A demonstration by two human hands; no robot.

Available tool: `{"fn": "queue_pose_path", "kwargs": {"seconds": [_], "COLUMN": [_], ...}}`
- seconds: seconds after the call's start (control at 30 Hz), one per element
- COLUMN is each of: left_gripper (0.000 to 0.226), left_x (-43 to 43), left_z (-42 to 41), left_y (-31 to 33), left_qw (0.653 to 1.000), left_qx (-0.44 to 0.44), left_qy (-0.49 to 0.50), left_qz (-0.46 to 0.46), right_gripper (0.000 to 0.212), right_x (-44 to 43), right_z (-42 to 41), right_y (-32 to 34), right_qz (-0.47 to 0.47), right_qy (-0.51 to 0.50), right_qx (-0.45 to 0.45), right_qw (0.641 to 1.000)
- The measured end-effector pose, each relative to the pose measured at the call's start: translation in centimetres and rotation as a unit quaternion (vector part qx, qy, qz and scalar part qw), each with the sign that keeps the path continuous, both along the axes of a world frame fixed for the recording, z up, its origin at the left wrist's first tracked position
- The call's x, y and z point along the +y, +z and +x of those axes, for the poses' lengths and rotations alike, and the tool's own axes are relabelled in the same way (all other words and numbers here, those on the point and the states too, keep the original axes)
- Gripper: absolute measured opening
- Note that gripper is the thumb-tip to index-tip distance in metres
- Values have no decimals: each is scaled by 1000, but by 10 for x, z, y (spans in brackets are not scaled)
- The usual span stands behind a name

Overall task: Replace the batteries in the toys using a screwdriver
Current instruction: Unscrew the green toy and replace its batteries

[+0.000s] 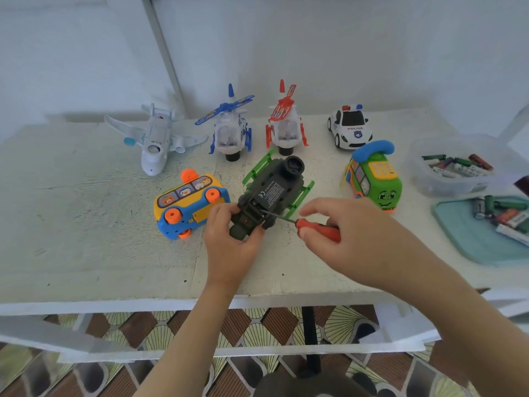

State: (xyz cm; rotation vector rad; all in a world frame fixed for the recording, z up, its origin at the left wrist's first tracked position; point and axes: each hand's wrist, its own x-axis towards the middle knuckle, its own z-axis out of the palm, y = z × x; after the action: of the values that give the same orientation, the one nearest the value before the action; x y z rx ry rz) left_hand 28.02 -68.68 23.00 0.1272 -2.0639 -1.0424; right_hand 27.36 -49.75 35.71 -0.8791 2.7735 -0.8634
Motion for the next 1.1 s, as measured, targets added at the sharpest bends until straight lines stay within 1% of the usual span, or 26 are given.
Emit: {"fn": "queue_pose_path", "kwargs": {"seconds": [0.1, 0.17, 0.27, 0.37, 0.47, 0.53, 0.63, 0.67, 0.7, 0.73, 0.8, 0.83, 0.9, 0.97, 1.03, 1.1], "left_gripper": [28, 28, 29, 30, 30, 31, 45, 48, 49, 49, 46, 46, 47, 47, 47, 46], "left_x": [0, 0, 0, 1, 0, 0, -2, -3, -4, -5, -4, -4, -3, -4, -4, -4], "left_z": [-1, -2, -1, -1, -1, -1, 0, 0, 0, 0, 0, 1, 2, 2, 2, 1], "left_y": [-1, -1, -1, -2, -2, -2, -3, -4, -5, -5, -4, -3, -1, -2, -3, -3], "left_qw": [1000, 1000, 1000, 1000, 1000, 1000, 1000, 1000, 1000, 1000, 999, 999, 998, 998, 998, 998], "left_qx": [-4, -7, -6, -6, -2, 7, 13, 12, 11, 12, 18, 20, 21, 21, 21, 22], "left_qy": [10, 13, 12, 12, 13, 7, -10, -16, -21, -26, -36, -42, -52, -58, -59, -60], "left_qz": [4, 6, 3, -1, -1, -2, -5, -5, -4, -4, -5, -5, -4, -1, 2, 5], "right_gripper": [32, 34, 31, 32, 34, 32, 20, 16, 11, 12, 20, 22, 23, 19, 12, 13], "right_x": [-6, -9, -9, -10, -11, -9, -4, -2, -1, 0, 2, 2, 1, -2, -5, -8], "right_z": [9, 18, 28, 33, 37, 36, 20, 14, 10, 6, -1, -3, -9, -15, -21, -26], "right_y": [-14, -27, -42, -55, -60, -56, -42, -37, -32, -28, -23, -19, -13, -9, -7, -4], "right_qz": [43, 53, 12, -31, -48, -77, -179, -196, -200, -204, -240, -283, -386, -446, -450, -429], "right_qy": [15, 11, -1, -12, -12, -16, -22, -24, -28, -37, -66, -75, -82, -88, -91, -84], "right_qx": [71, 115, 150, 171, 163, 136, 18, 6, 18, 41, 69, 60, 27, 14, 22, 43], "right_qw": [996, 992, 989, 985, 985, 988, 984, 980, 979, 977, 966, 954, 918, 891, 888, 898]}}
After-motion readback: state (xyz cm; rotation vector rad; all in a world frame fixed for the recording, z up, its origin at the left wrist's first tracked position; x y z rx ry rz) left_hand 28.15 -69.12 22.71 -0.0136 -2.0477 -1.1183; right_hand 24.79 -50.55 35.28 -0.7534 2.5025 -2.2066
